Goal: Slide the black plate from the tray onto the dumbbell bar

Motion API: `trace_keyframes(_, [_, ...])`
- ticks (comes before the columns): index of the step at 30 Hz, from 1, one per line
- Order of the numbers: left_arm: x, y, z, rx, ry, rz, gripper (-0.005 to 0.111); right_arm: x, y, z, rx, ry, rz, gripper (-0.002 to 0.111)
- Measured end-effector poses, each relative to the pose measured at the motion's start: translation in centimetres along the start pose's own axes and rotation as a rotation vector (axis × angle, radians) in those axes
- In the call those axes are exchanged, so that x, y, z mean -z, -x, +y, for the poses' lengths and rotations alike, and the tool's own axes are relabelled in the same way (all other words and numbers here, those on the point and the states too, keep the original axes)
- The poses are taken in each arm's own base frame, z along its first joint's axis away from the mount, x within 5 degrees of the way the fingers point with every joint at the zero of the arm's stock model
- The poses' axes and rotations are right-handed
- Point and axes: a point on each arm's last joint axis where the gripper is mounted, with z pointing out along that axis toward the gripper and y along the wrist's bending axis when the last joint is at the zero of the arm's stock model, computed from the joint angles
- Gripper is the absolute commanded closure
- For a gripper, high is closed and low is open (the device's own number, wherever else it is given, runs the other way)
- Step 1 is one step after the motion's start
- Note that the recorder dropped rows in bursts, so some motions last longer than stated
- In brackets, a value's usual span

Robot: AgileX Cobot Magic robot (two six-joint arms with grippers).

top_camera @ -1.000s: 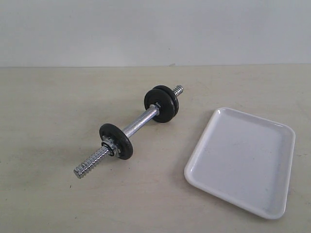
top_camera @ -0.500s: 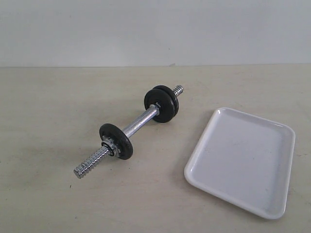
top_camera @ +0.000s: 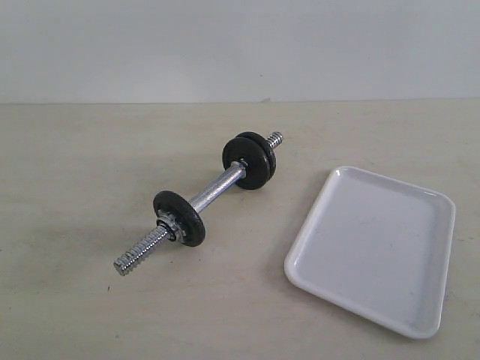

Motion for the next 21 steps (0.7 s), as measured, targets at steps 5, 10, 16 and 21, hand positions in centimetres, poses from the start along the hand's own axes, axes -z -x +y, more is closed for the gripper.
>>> trace_keyframes(5, [0.0,0.0,0.0,0.000,0.000,0.000,0.102,0.0,0.0,-0.3,-0.016,-0.057,0.005,0.108])
trace_keyframes(10, [0.0,0.0,0.0,0.000,0.000,0.000,0.102,0.1,-0.1,-0.8,-0.041,-0.147,0.013,0.108])
trace_keyframes(16, [0.0,0.0,0.0,0.000,0.000,0.000,0.102,0.1,-0.1,-1.1,-0.055,-0.195,0.017,0.108])
trace_keyframes(21, [0.0,0.0,0.0,0.000,0.000,0.000,0.102,0.1,-0.1,-1.1,-0.060,-0.198,0.017,0.108])
